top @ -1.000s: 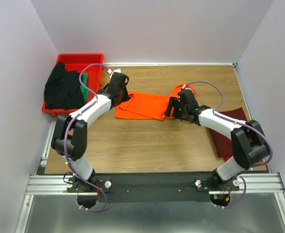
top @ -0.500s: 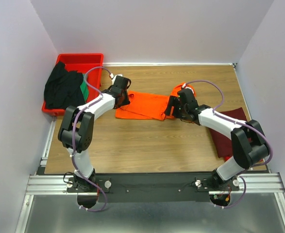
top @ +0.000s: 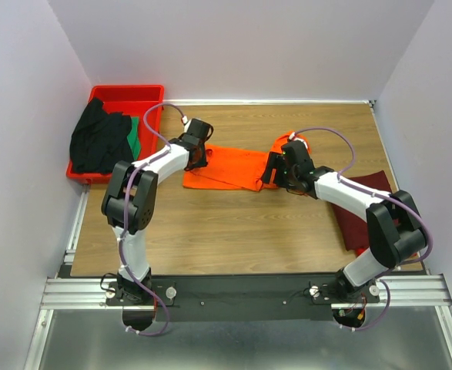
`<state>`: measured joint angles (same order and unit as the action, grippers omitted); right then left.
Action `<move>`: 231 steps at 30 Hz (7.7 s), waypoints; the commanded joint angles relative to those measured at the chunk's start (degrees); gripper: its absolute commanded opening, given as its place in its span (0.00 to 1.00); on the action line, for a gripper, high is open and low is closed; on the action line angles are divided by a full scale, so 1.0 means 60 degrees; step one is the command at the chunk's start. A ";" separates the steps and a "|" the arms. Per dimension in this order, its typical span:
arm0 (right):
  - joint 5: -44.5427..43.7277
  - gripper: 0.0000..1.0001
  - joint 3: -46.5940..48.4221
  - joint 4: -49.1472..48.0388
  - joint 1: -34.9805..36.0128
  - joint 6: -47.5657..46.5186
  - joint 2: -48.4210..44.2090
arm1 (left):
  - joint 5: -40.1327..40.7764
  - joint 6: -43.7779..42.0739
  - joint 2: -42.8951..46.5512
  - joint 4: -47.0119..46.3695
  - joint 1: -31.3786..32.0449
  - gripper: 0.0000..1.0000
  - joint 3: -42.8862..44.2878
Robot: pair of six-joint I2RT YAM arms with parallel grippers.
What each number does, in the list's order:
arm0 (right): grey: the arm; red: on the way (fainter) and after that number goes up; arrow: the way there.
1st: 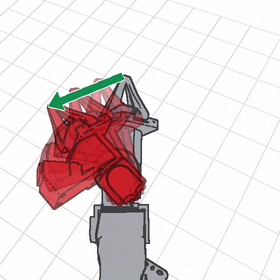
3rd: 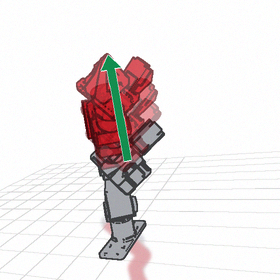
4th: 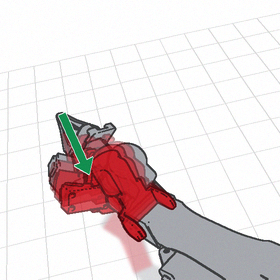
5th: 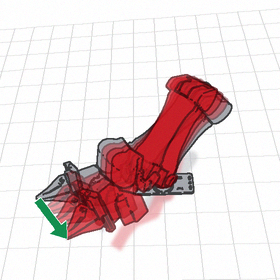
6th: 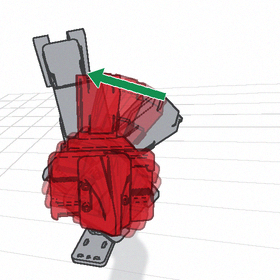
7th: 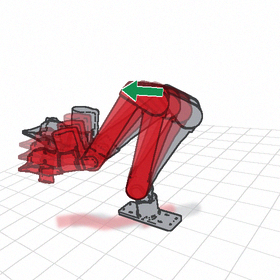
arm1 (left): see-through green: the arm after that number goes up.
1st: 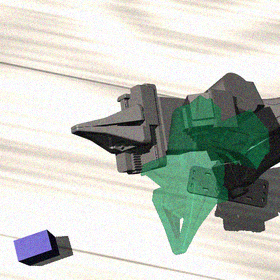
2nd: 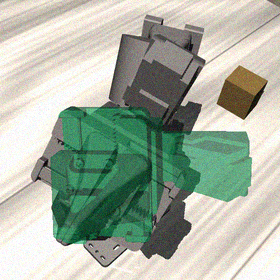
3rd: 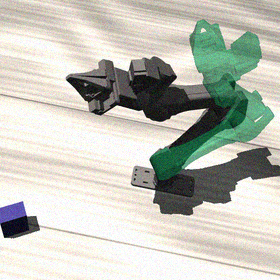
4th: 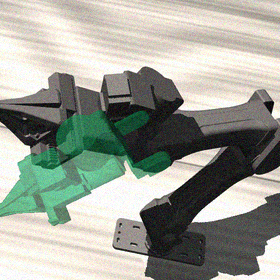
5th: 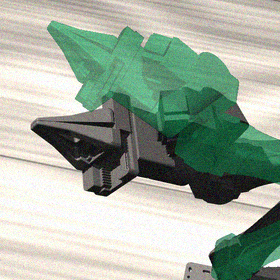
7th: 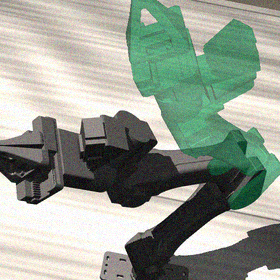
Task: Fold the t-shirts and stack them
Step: Flatten the tshirt out
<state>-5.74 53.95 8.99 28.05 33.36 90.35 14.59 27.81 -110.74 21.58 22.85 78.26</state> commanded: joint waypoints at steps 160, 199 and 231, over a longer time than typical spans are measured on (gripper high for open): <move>0.1369 0.68 -0.3104 -0.0639 -0.2903 0.1940 -0.3205 | -0.6007 0.2939 0.2986 -0.4683 -0.3691 0.31 -0.5016; -0.2940 0.66 -0.0833 0.1606 -0.1277 0.0591 -0.1450 | -0.0351 0.2469 0.3427 -0.1180 -0.2095 0.43 -0.4928; -0.1226 0.67 -0.2841 0.1621 -0.6096 0.1793 -0.2665 | -0.1318 0.2191 0.3662 -0.1546 -0.2109 0.43 -0.5133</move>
<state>-16.25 36.67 17.67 -8.01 46.33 75.57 7.92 41.54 -89.58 13.37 10.15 47.97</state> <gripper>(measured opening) 0.669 0.428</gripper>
